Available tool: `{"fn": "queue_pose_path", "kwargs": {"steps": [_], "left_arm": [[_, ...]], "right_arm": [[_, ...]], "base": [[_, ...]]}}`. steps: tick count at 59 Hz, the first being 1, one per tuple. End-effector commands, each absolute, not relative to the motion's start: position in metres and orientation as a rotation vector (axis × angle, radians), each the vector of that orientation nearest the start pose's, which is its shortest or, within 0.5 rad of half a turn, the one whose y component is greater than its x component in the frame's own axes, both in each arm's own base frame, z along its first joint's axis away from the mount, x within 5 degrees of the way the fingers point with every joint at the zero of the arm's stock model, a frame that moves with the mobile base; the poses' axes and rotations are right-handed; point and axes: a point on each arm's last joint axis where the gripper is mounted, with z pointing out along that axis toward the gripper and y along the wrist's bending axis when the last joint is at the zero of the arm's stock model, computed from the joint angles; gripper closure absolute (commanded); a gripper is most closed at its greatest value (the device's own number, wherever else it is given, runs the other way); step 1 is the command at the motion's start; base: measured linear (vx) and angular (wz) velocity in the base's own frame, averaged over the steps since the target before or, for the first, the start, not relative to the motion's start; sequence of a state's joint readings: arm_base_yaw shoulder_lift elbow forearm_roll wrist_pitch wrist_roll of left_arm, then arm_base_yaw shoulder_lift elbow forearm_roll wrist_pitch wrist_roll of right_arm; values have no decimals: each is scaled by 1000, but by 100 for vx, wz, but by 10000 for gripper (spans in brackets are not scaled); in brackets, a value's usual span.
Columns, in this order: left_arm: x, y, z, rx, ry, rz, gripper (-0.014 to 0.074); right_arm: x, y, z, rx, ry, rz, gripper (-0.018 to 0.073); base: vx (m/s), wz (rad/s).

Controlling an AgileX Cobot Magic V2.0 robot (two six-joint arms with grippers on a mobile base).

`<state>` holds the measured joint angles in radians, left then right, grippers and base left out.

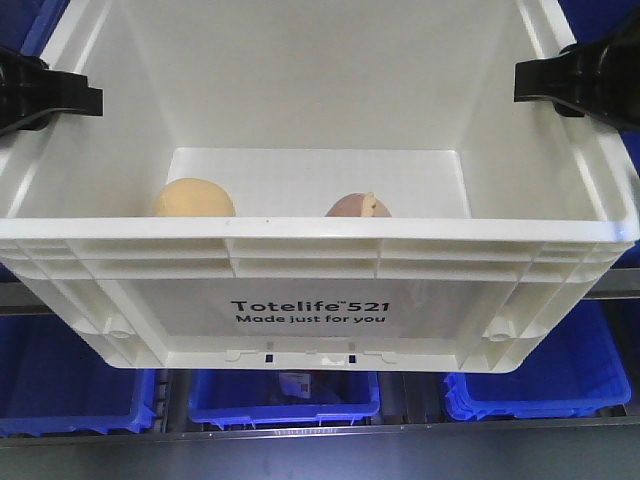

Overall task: Place moving items into box and shelve
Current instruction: 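Hold the crate rims while the base turns to face the shelf, then raise the crate with both grippers above the shelf roller track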

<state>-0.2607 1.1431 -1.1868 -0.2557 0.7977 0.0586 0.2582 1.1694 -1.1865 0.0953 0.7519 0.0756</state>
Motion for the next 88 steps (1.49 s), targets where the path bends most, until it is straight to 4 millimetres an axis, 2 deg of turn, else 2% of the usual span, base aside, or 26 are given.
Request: {"fn": "queue_pose_path", "kwargs": {"steps": [1, 88], "left_arm": [[216, -78, 433, 228, 1983, -472, 603], [216, -78, 433, 228, 1983, -472, 603]], "right_arm": [[234, 66, 422, -123, 2027, 319, 568], [234, 66, 422, -123, 2026, 319, 568]], "base": [[12, 5], [6, 1]]}}
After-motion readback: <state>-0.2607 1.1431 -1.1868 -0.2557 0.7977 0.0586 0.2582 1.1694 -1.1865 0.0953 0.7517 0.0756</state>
